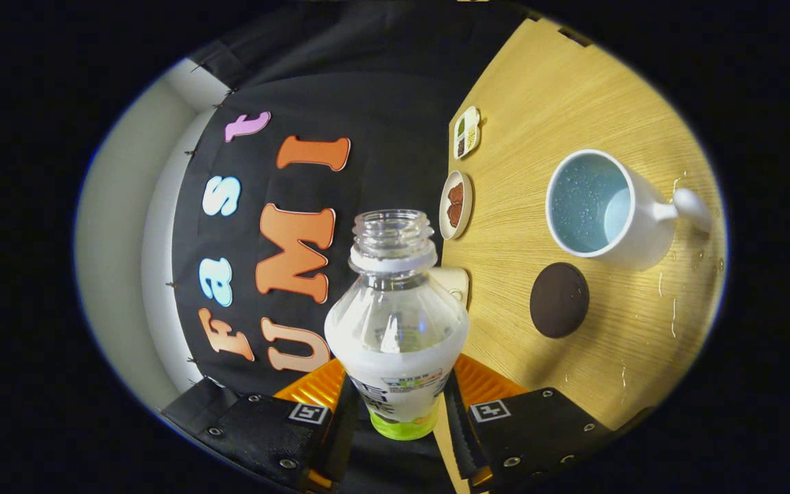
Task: Take the bottle from table, then pour the juice into the cup, finally place the bottle on the coaster
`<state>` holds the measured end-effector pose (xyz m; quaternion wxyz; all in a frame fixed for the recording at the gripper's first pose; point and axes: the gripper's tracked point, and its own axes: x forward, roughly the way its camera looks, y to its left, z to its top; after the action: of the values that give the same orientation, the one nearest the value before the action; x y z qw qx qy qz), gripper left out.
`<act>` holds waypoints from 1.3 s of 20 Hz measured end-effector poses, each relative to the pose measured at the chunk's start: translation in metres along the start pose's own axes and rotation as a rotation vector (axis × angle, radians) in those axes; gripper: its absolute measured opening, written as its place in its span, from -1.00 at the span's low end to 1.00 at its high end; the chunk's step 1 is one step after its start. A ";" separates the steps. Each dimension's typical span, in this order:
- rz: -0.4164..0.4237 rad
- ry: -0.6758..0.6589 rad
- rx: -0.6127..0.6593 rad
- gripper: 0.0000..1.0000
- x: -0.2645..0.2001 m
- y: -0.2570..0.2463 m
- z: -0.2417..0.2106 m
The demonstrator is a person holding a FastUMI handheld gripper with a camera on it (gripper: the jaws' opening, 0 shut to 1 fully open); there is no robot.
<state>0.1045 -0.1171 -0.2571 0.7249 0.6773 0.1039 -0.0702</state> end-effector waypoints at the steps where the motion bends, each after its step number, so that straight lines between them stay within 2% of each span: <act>1: -0.002 -0.001 0.016 0.21 0.000 -0.001 0.000; 13: -0.006 -0.020 0.194 0.21 -0.001 -0.003 0.010; 26: -0.028 -0.012 0.302 0.21 0.006 -0.016 0.015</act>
<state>0.1069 -0.1332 -0.2730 0.6142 0.7769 0.0972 -0.0990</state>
